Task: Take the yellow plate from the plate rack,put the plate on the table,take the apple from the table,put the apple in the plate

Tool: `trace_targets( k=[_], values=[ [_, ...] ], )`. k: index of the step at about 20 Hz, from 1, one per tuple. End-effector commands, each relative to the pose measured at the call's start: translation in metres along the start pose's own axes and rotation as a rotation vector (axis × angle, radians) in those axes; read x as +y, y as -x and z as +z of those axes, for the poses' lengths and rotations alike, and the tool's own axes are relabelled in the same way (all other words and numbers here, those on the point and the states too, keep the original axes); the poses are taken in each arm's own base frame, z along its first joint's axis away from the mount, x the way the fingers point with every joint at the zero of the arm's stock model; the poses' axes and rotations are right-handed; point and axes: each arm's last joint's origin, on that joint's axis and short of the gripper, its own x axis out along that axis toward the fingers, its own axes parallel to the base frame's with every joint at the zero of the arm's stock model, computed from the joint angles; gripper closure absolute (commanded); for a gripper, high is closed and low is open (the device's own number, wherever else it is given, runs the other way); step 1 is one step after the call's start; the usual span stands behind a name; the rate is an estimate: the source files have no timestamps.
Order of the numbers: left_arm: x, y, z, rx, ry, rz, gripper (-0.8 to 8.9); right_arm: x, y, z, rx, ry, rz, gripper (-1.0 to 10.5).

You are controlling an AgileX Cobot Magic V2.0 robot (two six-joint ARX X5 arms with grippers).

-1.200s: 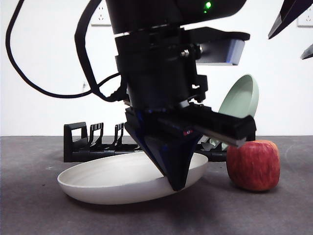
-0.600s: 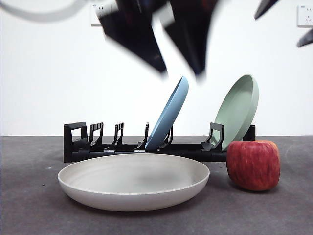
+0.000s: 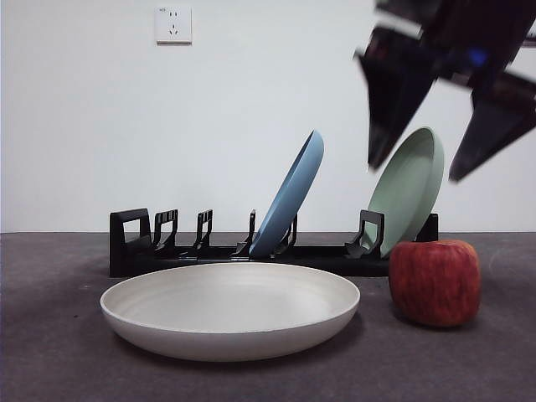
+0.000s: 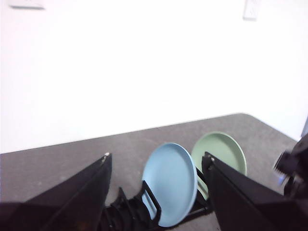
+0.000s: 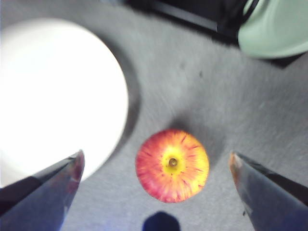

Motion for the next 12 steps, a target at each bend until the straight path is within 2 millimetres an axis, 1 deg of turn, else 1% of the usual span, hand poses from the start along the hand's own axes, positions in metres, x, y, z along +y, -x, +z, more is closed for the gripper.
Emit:
trace_targets(
  k=[1,4,5,9,12],
  values=[
    [0.006,0.007,-0.001,-0.004,-0.012,0.006,5.00,0.000,-0.022,0.001,0.076,0.009,-0.013,4.4],
    [0.010,0.011,-0.001,-0.004,-0.016,0.041,5.00,-0.001,-0.054,-0.002,0.185,0.006,-0.019,4.4],
    [0.010,0.011,-0.002,0.001,-0.020,0.047,5.00,-0.002,-0.061,-0.003,0.209,0.006,-0.020,4.4],
    [0.010,0.010,-0.004,0.018,-0.035,0.061,5.00,-0.002,-0.082,-0.007,0.285,0.004,-0.023,4.4],
    [0.010,0.010,-0.004,0.021,-0.038,0.061,5.00,-0.003,-0.092,-0.009,0.318,-0.004,-0.029,4.6]
  ],
)
